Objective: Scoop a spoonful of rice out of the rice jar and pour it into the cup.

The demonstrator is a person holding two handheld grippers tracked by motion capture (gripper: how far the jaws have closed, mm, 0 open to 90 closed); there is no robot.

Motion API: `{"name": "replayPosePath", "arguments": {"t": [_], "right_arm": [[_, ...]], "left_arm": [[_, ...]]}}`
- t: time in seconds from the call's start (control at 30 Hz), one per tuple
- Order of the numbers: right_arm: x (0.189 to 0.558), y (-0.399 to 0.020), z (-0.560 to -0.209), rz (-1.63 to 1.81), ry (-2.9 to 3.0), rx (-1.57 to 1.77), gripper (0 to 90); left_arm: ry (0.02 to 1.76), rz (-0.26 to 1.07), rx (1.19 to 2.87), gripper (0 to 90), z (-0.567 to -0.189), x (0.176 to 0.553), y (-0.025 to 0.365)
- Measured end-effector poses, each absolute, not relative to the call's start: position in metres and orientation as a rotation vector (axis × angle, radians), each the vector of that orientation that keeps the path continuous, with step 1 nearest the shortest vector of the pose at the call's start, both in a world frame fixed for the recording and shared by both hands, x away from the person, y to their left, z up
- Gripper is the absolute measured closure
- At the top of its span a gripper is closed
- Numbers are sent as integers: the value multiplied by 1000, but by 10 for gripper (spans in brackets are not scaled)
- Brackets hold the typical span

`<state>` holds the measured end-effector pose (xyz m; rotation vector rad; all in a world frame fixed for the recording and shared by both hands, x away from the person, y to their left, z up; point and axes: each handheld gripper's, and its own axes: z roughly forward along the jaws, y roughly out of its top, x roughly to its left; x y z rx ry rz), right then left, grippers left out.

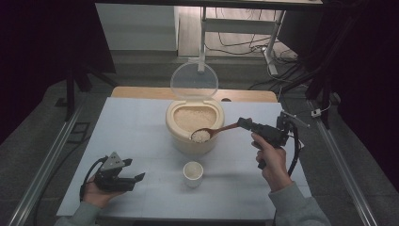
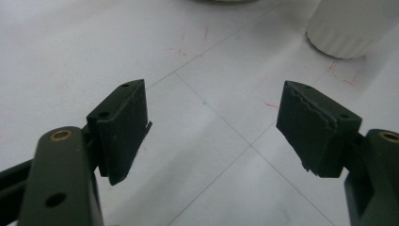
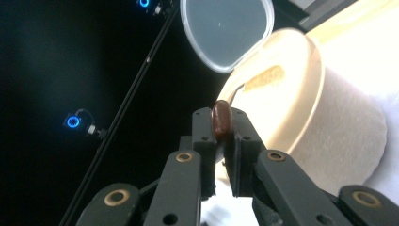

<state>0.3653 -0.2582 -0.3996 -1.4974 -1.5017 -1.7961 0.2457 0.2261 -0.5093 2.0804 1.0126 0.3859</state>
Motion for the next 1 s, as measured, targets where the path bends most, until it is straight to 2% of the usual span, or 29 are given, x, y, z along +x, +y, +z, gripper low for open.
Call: {"name": "replayPosePath", "arguments": {"t": [0.53,1.0], "right_arm": [[348,-265,-422,-1664,-1563,-1497,830],[352,-245,-437,-1565,-1706,-1515,830]], "left_arm": [[1017,362,2095,246,-512,246,223],[1012,360,2102,247,-513,246,223]]}}
